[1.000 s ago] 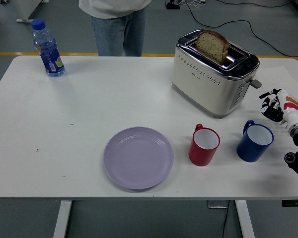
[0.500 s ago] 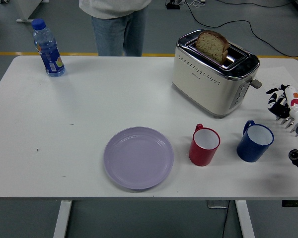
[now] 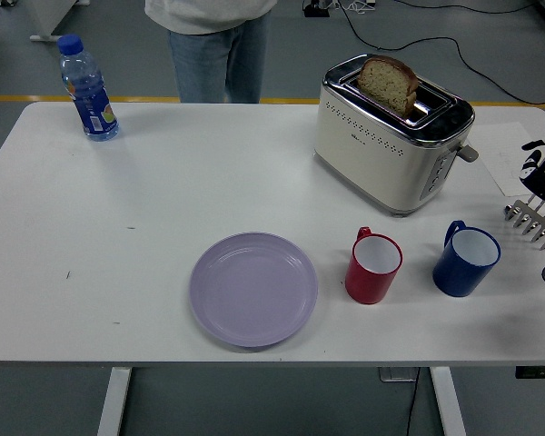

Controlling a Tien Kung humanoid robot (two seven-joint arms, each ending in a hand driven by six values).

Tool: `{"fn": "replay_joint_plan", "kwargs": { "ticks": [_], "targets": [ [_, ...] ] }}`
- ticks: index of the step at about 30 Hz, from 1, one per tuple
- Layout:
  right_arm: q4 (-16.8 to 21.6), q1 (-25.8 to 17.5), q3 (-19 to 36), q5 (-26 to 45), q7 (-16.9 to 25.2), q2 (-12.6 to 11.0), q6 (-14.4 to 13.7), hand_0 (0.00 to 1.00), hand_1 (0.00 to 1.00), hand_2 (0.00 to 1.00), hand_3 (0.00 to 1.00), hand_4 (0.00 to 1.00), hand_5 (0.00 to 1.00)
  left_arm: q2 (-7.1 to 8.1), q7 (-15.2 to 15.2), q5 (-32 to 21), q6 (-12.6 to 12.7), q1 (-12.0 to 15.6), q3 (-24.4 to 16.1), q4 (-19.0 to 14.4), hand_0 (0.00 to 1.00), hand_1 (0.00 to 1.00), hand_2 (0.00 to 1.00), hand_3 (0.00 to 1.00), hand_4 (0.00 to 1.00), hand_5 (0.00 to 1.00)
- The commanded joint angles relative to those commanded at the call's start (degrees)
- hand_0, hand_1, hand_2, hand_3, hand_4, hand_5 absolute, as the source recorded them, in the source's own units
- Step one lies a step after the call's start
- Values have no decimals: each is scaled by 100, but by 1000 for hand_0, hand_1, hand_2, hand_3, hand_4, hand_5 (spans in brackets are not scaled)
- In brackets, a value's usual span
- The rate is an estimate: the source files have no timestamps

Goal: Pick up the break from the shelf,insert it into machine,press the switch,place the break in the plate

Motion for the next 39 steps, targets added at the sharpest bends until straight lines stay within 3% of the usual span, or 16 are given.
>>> {"fn": "replay_joint_plan", "kwargs": {
  "ticks": [4,5,10,11,16,17,22,23,28,29,34,35,39],
  "targets": [
    [116,14,126,61,39,-36,1,83,94,244,617,269,198,3,-4,-20,0,-1,22,0,694,715,702,575,306,823],
    [163,24,158,81,57,-52,9,169,178,285,650,289,227,5,-4,-19,-1,1,23,0,694,715,701,575,307,823],
    [350,78,282,91,40,-100,111,169,178,285,650,289,227,7,0,6,-3,9,10,0,694,715,701,575,307,823],
    [419,97,319,92,47,-114,143,228,194,301,695,401,353,8,3,16,-4,12,3,0,694,715,701,575,307,823],
    [653,166,392,79,35,-170,289,228,194,301,695,401,353,11,15,71,-10,26,-26,0,694,715,701,575,307,823],
    [685,176,398,83,32,-178,316,354,303,401,778,496,473,11,16,76,-10,28,-28,0,694,715,702,574,307,825],
    [784,214,417,119,61,-195,369,354,303,401,778,496,473,12,20,101,-12,40,-42,0,694,715,702,574,307,825],
    [802,224,419,148,80,-196,383,472,425,515,808,527,517,15,20,99,-14,41,-36,0,694,714,702,575,308,825],
    [887,263,421,262,195,-207,421,472,425,515,808,527,517,24,22,116,-23,41,-33,0,694,714,702,575,308,825],
    [905,269,420,281,214,-210,428,593,551,644,829,556,552,25,21,112,-25,42,-28,0,694,714,703,575,308,825],
    [990,326,398,395,320,-222,455,593,551,644,829,556,552,31,16,89,-29,38,-2,0,694,714,703,575,308,825],
    [1022,354,385,462,349,-223,478,691,659,758,846,571,564,33,15,77,-30,35,8,0,694,713,703,576,308,825],
    [1105,482,334,545,436,-228,605,691,659,758,846,571,564,40,14,81,-36,19,12,0,694,713,703,576,308,825]
  ]
}}
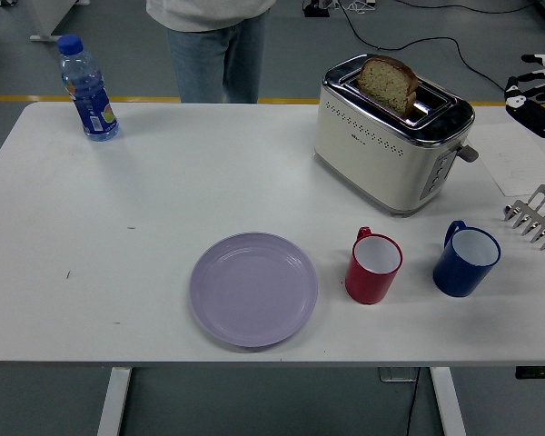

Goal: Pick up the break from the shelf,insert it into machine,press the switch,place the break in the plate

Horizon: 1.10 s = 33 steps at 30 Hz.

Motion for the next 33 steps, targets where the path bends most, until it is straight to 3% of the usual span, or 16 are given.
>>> {"fn": "replay_joint_plan", "kwargs": {
  "ticks": [1,2,7,8,15,33],
  "targets": [
    [13,46,-24,41,36,0,46,691,659,758,846,571,564,2,0,0,-1,-5,0,0,694,713,703,576,308,825],
    [20,72,-35,59,50,1,76,791,753,840,857,618,575,2,0,-2,-1,-8,2,0,694,714,702,576,309,825],
    [65,307,-144,109,87,13,392,791,753,840,857,618,575,8,-5,-26,2,-29,18,0,694,714,702,576,309,825],
    [70,339,-161,115,93,15,429,859,825,902,910,848,644,9,-6,-31,2,-32,22,0,695,714,701,576,308,824],
    [20,701,-405,219,59,77,681,868,836,911,922,864,611,15,-10,-72,7,-64,48,0,694,714,701,576,309,824],
    [-930,1655,-1074,201,29,571,1008,881,852,916,925,884,521,28,-7,-95,20,-103,58,0,694,715,700,578,310,823]
  ]
}}
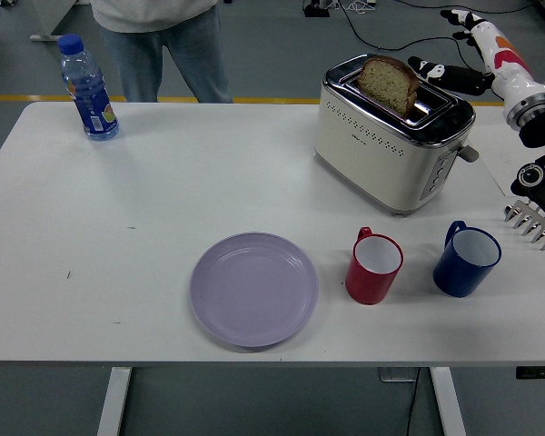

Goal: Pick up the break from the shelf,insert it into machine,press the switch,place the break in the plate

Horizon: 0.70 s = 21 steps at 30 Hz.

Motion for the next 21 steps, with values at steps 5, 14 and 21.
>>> {"fn": "replay_joint_plan", "kwargs": {
  "ticks": [5,14,21],
  "targets": [
    [-243,194,-121,-47,-14,107,41,878,847,908,921,886,511,13,-6,-10,9,-15,-3,0,694,715,700,576,310,822],
    [-528,317,-200,-67,6,199,68,878,846,904,916,882,502,25,-9,-10,20,-34,-21,0,694,715,700,576,312,821],
    [-738,454,-304,-62,2,284,141,874,842,892,912,879,496,27,-8,-12,26,-46,-19,0,694,715,700,577,311,820]
  ]
}}
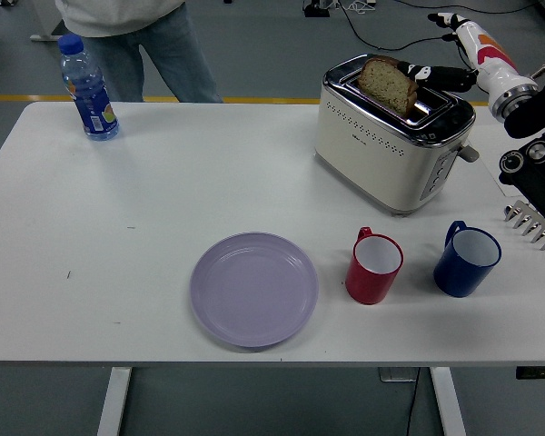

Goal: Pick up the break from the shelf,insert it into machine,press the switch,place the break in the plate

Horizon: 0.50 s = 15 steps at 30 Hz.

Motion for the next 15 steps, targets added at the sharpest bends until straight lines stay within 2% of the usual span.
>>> {"fn": "replay_joint_plan", "kwargs": {
  "ticks": [15],
  "targets": [
    [-446,335,-316,63,147,275,63,868,820,852,881,873,487,7,15,91,-4,4,-54,0,694,717,700,576,312,819]
  ]
}}
